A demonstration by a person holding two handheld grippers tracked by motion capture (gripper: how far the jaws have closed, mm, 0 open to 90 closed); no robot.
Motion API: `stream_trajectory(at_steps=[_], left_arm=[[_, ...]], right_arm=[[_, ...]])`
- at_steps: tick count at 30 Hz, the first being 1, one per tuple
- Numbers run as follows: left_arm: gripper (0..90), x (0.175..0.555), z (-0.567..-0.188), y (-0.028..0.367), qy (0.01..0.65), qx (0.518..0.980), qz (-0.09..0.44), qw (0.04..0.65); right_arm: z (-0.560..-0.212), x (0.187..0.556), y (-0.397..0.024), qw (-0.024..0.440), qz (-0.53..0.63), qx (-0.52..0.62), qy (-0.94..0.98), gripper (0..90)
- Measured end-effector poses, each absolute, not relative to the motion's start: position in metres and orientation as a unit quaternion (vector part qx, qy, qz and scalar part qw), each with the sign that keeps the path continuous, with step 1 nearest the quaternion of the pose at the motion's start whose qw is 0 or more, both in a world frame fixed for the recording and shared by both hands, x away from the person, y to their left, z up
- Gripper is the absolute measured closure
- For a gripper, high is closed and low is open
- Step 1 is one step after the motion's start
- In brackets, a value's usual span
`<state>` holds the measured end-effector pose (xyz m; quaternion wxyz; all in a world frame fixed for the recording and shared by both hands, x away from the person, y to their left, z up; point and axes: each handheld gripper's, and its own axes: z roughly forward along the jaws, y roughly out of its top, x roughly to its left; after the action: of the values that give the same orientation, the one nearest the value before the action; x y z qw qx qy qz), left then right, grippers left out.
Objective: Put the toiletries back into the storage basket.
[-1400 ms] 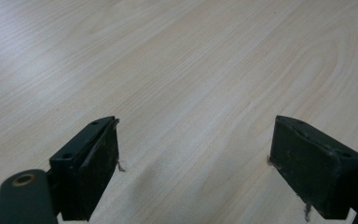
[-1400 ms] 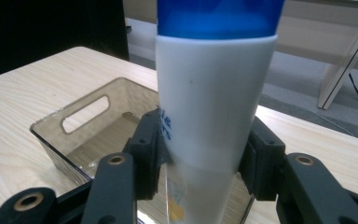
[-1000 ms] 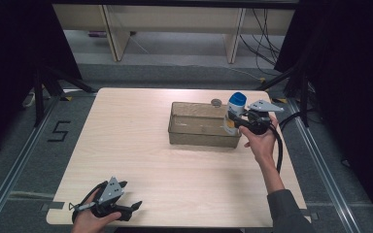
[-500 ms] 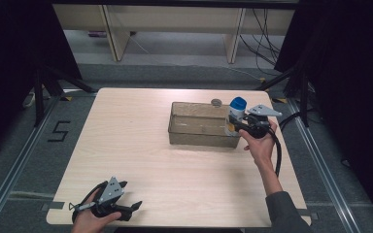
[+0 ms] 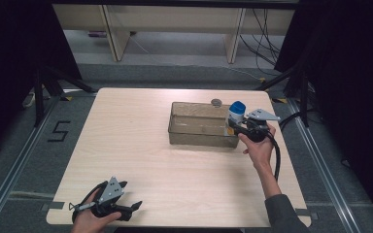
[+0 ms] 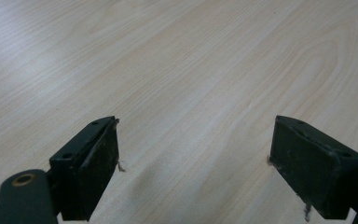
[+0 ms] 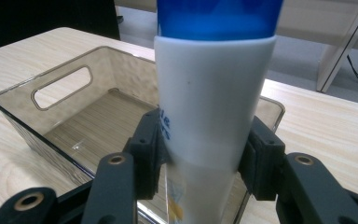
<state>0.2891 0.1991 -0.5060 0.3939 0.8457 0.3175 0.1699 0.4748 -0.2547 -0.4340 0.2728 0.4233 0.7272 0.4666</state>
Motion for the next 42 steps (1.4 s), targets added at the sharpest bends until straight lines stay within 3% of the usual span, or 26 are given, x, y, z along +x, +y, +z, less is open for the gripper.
stream_trajectory(at_steps=[30, 32, 37, 42], left_arm=[[15.1, 0.289, -0.507, 0.199, 0.317, 0.844, 0.17, 0.399], [15.1, 0.289, -0.507, 0.199, 0.316, 0.843, 0.17, 0.399], [15.1, 0.289, -0.506, 0.199, 0.317, 0.845, 0.17, 0.396], [15.1, 0.289, -0.506, 0.199, 0.317, 0.846, 0.17, 0.393]], right_arm=[[-0.451, 0.475, -0.259, 0.262, 0.461, 0.44, 0.724, 55.7], [-0.453, 0.476, -0.26, 0.281, 0.46, 0.427, 0.726, 55.7], [-0.455, 0.474, -0.257, 0.256, 0.464, 0.445, 0.722, 55.7], [-0.459, 0.475, -0.256, 0.262, 0.464, 0.44, 0.723, 55.7]])
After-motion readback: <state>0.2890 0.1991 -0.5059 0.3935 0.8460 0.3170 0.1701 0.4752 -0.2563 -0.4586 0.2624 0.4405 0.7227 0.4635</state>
